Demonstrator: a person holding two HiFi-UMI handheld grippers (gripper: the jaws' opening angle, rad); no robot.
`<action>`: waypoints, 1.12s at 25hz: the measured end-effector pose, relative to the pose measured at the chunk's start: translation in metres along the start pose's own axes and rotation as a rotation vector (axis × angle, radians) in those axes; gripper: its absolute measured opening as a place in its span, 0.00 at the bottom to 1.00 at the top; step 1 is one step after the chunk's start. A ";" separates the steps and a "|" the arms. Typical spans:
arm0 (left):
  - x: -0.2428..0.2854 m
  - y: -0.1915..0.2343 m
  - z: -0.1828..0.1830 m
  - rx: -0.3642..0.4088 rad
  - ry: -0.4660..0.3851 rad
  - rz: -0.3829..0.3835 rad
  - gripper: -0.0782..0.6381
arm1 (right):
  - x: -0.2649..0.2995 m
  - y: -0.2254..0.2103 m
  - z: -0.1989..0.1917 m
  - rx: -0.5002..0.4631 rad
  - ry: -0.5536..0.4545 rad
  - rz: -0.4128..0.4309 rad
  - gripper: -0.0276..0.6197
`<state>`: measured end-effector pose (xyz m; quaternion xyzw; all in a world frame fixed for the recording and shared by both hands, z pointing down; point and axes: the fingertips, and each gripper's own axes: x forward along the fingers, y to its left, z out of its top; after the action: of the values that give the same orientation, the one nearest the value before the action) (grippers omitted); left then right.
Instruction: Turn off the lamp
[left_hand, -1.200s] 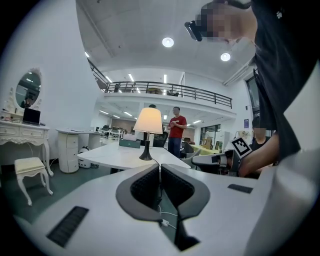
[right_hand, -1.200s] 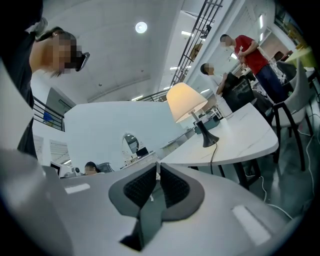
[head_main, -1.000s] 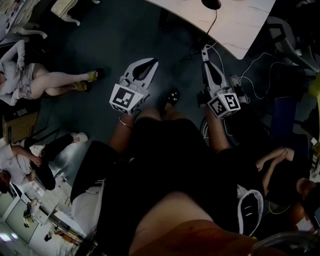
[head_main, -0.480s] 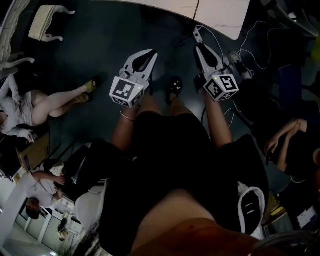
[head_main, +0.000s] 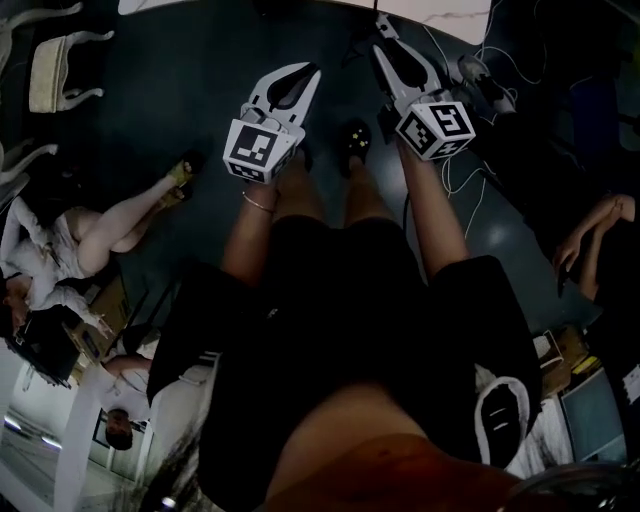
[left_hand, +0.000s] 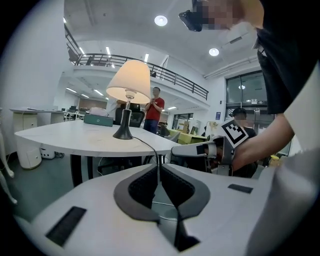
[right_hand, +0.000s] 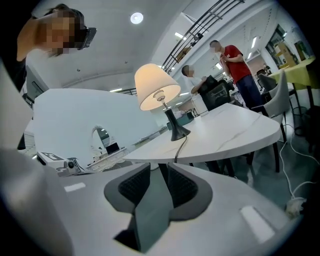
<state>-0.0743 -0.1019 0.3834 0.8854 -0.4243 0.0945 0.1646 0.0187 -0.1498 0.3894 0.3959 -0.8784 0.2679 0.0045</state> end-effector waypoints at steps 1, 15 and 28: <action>0.004 0.001 -0.002 0.001 0.004 -0.011 0.12 | 0.004 -0.002 -0.002 0.003 -0.001 -0.008 0.16; 0.065 0.010 -0.034 0.024 -0.001 -0.110 0.19 | 0.033 -0.038 -0.032 -0.018 0.004 -0.053 0.16; 0.087 0.012 -0.063 0.042 -0.006 -0.151 0.19 | 0.048 -0.049 -0.041 -0.033 -0.033 -0.056 0.10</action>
<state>-0.0315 -0.1481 0.4706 0.9185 -0.3545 0.0883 0.1513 0.0117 -0.1900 0.4577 0.4246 -0.8712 0.2465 0.0038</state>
